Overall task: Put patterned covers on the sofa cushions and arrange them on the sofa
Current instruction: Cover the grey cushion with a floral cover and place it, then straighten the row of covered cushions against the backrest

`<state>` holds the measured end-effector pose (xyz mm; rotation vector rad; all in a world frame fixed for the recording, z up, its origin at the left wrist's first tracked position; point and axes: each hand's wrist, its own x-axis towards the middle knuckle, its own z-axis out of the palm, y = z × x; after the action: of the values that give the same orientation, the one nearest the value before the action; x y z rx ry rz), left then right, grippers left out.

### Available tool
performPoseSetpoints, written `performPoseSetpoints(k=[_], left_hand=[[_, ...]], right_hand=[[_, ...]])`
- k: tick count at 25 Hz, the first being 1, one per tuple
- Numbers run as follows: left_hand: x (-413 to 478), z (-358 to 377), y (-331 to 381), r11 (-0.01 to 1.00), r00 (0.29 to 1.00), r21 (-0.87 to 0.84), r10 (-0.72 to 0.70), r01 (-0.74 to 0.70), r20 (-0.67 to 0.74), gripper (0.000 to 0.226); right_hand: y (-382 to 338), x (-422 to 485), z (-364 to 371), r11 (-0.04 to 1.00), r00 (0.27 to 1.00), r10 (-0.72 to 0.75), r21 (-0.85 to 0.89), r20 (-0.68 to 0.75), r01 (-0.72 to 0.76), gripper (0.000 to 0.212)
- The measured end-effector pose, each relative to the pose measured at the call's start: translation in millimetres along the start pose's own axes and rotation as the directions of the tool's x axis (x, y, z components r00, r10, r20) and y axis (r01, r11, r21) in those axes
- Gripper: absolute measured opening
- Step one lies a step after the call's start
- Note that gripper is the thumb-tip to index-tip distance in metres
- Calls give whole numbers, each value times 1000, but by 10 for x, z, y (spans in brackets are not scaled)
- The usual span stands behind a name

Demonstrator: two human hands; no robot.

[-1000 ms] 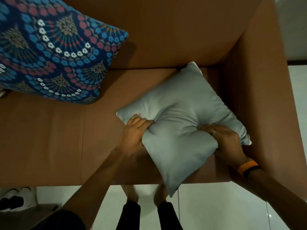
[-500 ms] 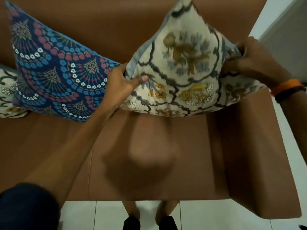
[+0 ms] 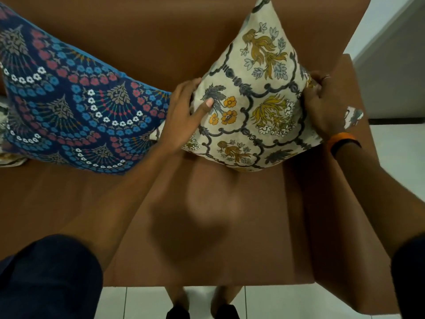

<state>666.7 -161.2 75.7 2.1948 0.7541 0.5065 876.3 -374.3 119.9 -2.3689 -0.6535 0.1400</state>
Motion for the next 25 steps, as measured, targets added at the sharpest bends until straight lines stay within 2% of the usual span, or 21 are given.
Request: performPoseSetpoints(k=[2, 3, 4, 5, 6, 7, 8, 9, 11, 12, 13, 14, 15, 16, 17, 19, 21, 23, 25], left_hand=[[-45, 136, 149, 972, 972, 137, 207, -192, -110, 62], [-21, 227, 212, 943, 945, 190, 301, -274, -130, 67], [32, 313, 257, 920, 931, 223, 350, -322, -100, 72], [81, 399, 289, 911, 940, 256, 341, -325, -22, 77], [115, 470, 303, 909, 958, 306, 280, -283, 54, 82], [126, 513, 307, 905, 975, 363, 209, -221, 73, 85], [127, 550, 299, 898, 983, 403, 178, -177, 34, 88], [121, 583, 293, 892, 981, 417, 196, -173, -14, 89], [101, 638, 282, 885, 975, 425, 223, -191, -25, 89], [67, 648, 261, 895, 987, 422, 163, -143, -10, 89], [6, 624, 230, 910, 997, 411, 70, -55, -20, 88], [-51, 578, 181, 919, 999, 394, -9, 29, -53, 87], [-112, 502, 119, 922, 996, 382, -33, 63, -85, 87], [-190, 380, 43, 920, 995, 389, -2, 41, -99, 87], [-270, 210, -43, 913, 993, 409, 59, -13, -99, 85], [-409, -142, -204, 878, 983, 469, 156, -94, -94, 79], [-524, -619, -419, 859, 975, 507, 161, -64, -150, 75], [-572, -1194, -721, 851, 950, 525, 148, 18, -274, 72], [-517, -1794, -1081, 844, 917, 530, 145, 81, -372, 71]], right_hand=[[-102, -95, 167, 991, 975, -99, 67, -199, 114, 47], [-125, -132, 281, 973, 956, -199, 70, -215, 219, 49], [-106, -150, 405, 951, 941, -293, 50, -167, 305, 54], [-50, -148, 495, 943, 938, -332, -2, -100, 334, 60], [18, -121, 535, 959, 958, -280, -64, -59, 277, 67], [95, -92, 542, 985, 986, -152, -94, -62, 146, 75], [160, -68, 536, 995, 993, -34, -95, -109, 24, 81], [176, -61, 528, 996, 987, -15, -89, -161, 0, 82], [152, -67, 542, 979, 970, -184, -122, -159, 165, 76], [141, -80, 571, 971, 971, -210, -141, -116, 193, 75], [119, -134, 582, 985, 990, -111, -139, -92, 98, 76], [114, -180, 593, 992, 989, 58, -105, -137, -72, 78], [106, -229, 592, 975, 958, 195, -60, -210, -212, 80], [63, -316, 601, 968, 929, 223, -44, -296, -246, 79], [-47, -426, 632, 983, 916, 143, -51, -374, -175, 75], [-392, -604, 754, 993, 876, -113, -68, -469, 92, 63], [-951, -800, 1055, 954, 831, -278, -35, -483, 299, 50], [-1659, -1062, 1433, 896, 856, -386, 83, -345, 437, 46], [-2333, -1216, 1802, 837, 850, -489, 169, -197, 521, 52]])
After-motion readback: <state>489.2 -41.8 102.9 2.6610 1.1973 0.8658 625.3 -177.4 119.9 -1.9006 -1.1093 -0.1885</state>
